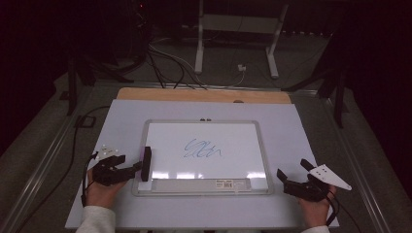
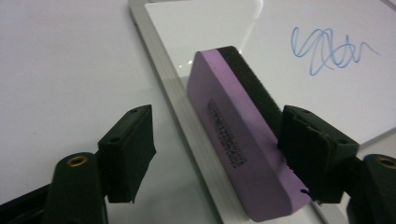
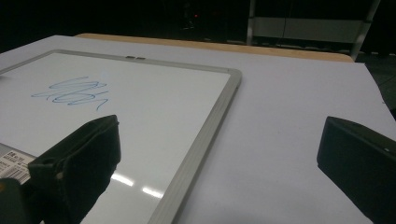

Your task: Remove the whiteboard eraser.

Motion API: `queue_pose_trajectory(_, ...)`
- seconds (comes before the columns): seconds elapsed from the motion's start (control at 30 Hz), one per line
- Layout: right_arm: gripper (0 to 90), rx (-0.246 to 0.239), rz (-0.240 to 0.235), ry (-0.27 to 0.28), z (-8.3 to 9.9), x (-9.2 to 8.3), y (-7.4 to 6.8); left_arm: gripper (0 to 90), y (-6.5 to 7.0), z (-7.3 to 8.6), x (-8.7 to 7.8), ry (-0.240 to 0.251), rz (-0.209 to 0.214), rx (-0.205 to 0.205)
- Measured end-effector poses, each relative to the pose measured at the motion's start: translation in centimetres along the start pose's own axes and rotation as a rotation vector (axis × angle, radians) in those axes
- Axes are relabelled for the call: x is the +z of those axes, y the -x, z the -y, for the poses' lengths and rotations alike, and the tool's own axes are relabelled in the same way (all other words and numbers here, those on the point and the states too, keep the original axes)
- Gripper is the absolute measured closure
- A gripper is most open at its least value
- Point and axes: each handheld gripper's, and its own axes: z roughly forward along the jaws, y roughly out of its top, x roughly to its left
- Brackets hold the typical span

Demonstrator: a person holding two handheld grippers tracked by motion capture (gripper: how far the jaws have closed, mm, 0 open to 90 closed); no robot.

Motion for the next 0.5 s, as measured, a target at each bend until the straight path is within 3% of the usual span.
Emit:
queue_pose_trajectory(0.23,0.2,-0.001,0.000,-0.001,-0.02,0.02,-0.06,40.3,0.34,-0.14,-0.01,-0.013,0.031,0.003)
queue_pose_trajectory(0.5,0.2,0.002,0.004,0.004,-0.06,-0.09,0.03,42.1,0.66,-0.14,0.53,-0.031,0.060,-0.014)
